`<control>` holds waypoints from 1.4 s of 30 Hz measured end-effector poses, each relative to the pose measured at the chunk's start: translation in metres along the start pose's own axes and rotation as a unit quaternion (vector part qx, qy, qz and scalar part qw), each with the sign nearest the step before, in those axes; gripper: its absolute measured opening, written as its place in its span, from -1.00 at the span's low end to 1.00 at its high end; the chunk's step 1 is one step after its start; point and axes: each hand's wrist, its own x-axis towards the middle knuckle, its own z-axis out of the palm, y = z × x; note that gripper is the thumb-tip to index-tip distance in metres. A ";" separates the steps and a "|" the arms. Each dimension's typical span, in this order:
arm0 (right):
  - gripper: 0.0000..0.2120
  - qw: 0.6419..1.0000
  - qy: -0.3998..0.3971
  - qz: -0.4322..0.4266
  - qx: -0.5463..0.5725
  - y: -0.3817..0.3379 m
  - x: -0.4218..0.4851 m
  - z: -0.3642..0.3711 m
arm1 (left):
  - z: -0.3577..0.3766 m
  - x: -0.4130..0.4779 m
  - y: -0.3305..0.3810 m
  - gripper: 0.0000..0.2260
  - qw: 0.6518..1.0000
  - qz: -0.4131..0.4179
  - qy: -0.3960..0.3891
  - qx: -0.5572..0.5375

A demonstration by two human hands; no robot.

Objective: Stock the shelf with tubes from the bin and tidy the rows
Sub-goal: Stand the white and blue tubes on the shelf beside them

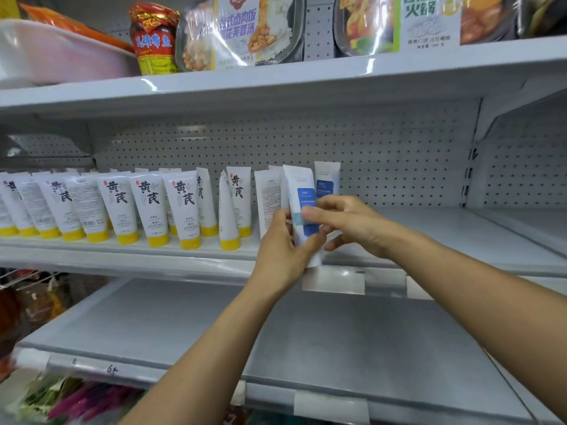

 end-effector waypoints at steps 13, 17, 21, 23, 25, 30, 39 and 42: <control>-0.72 0.988 0.127 -0.021 -0.081 0.004 0.010 -0.003 | -0.016 -0.009 -0.009 -0.60 0.956 0.032 0.002 0.293; -0.70 0.987 0.130 -0.022 -0.097 0.013 0.015 -0.001 | -0.021 -0.010 -0.015 -0.63 0.957 0.022 -0.009 0.290; -0.71 0.985 0.133 -0.031 -0.101 0.016 0.017 0.001 | -0.021 -0.009 -0.019 -0.65 0.955 0.019 -0.028 0.295; -0.70 0.985 0.131 -0.034 -0.106 0.017 0.018 0.001 | -0.021 -0.008 -0.019 -0.66 0.953 0.020 -0.035 0.299; -0.68 0.984 0.131 -0.030 -0.113 0.017 0.019 0.002 | -0.022 -0.007 -0.020 -0.66 0.953 0.020 -0.037 0.301; -0.55 0.984 0.121 -0.018 -0.127 0.017 0.013 0.003 | -0.026 -0.008 -0.019 -0.67 0.951 0.023 -0.043 0.306; -0.60 0.953 0.186 -0.057 -0.234 0.029 -0.039 0.012 | -0.041 -0.035 -0.017 -0.76 0.953 0.035 -0.020 0.301; -0.67 0.923 0.160 -0.118 -0.329 0.034 -0.061 0.023 | -0.047 -0.055 -0.022 -0.75 0.956 0.029 -0.013 0.292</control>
